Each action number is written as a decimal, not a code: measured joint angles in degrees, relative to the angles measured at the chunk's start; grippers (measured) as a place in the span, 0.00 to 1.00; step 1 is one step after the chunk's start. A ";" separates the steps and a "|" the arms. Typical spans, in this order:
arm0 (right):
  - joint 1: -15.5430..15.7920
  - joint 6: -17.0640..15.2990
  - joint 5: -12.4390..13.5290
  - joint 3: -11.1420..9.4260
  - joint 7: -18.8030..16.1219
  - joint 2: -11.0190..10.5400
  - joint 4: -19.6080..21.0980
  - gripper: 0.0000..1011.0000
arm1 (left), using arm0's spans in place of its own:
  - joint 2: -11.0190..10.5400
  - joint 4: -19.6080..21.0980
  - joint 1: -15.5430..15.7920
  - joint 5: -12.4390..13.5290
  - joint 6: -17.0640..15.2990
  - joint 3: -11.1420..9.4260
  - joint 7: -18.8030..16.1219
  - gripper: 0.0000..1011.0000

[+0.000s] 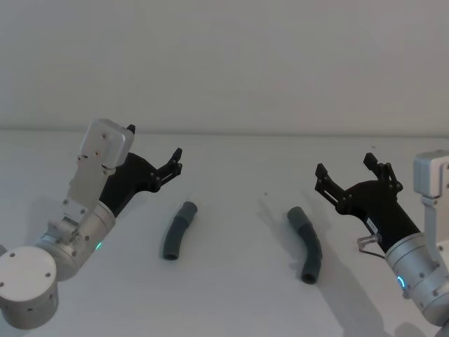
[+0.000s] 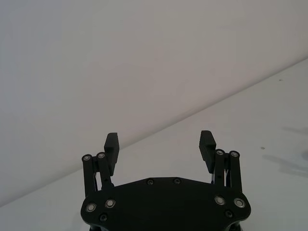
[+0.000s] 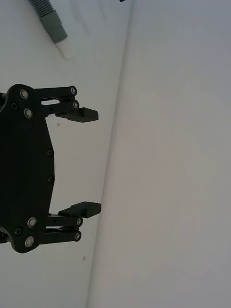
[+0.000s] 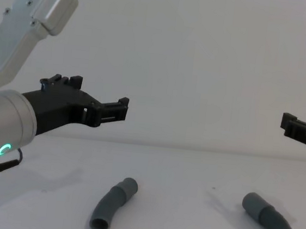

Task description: Use both hands to pick up one end of the pipe from the table, align the ends, and insert them.

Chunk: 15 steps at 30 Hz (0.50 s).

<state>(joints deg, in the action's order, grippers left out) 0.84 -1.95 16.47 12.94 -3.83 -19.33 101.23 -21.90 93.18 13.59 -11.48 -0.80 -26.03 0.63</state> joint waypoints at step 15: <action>0.00 0.00 0.00 0.00 0.00 0.00 0.00 0.99 | 0.00 0.00 0.00 0.00 0.00 0.00 0.00 0.99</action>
<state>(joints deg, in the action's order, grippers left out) 0.84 -1.95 16.47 12.94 -3.83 -19.33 101.23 -21.89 93.18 13.59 -11.48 -0.80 -26.03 0.63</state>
